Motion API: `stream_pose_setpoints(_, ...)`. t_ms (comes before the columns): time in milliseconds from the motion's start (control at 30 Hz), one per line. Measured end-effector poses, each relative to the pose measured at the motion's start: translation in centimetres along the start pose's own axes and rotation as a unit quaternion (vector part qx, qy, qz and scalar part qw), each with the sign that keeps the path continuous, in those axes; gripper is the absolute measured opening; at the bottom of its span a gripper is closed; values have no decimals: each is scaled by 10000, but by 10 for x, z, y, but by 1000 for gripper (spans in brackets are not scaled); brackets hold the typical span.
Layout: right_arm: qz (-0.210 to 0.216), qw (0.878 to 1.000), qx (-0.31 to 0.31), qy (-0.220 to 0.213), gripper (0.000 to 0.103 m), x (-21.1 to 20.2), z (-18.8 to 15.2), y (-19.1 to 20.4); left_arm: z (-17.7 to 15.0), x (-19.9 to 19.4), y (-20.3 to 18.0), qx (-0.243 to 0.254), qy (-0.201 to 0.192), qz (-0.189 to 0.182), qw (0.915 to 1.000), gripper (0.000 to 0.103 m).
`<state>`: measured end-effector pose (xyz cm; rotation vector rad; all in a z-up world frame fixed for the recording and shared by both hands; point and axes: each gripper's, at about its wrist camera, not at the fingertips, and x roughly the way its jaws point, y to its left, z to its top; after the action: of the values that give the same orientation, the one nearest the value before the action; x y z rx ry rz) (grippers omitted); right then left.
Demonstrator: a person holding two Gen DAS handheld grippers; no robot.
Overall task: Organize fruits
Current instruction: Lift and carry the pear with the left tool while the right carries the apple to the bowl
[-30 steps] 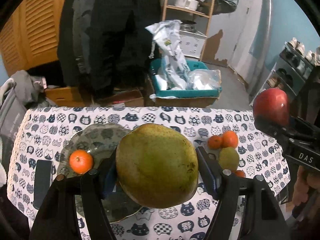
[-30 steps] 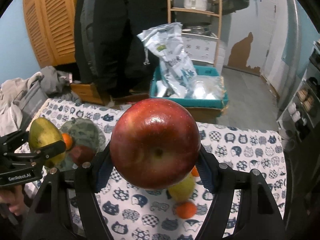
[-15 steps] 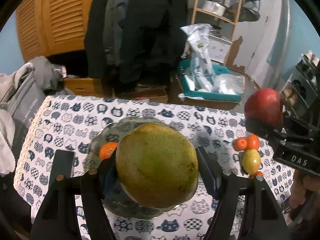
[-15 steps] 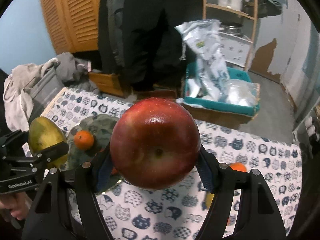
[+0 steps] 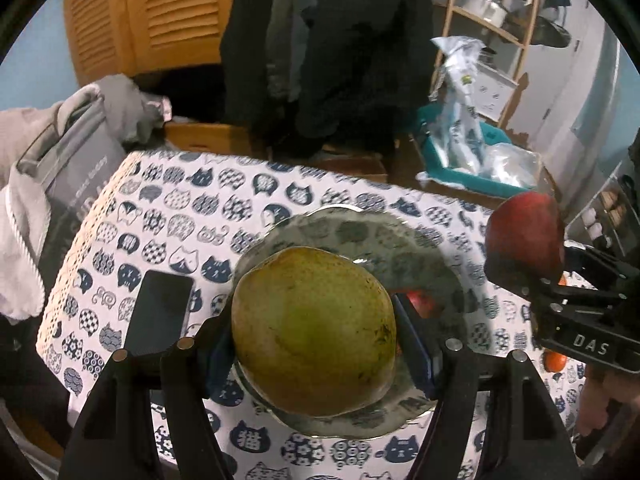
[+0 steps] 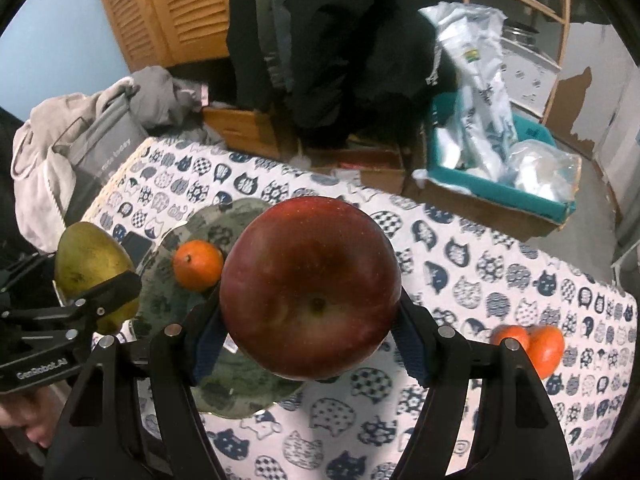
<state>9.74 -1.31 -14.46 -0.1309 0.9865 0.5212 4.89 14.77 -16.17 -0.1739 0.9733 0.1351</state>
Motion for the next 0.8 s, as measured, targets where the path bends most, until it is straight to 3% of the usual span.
stream_pose_setpoints(800, 164, 9982, -73, 571, 73, 55, -2, 24, -27, 69, 32, -305, 914, 63, 9953, 73)
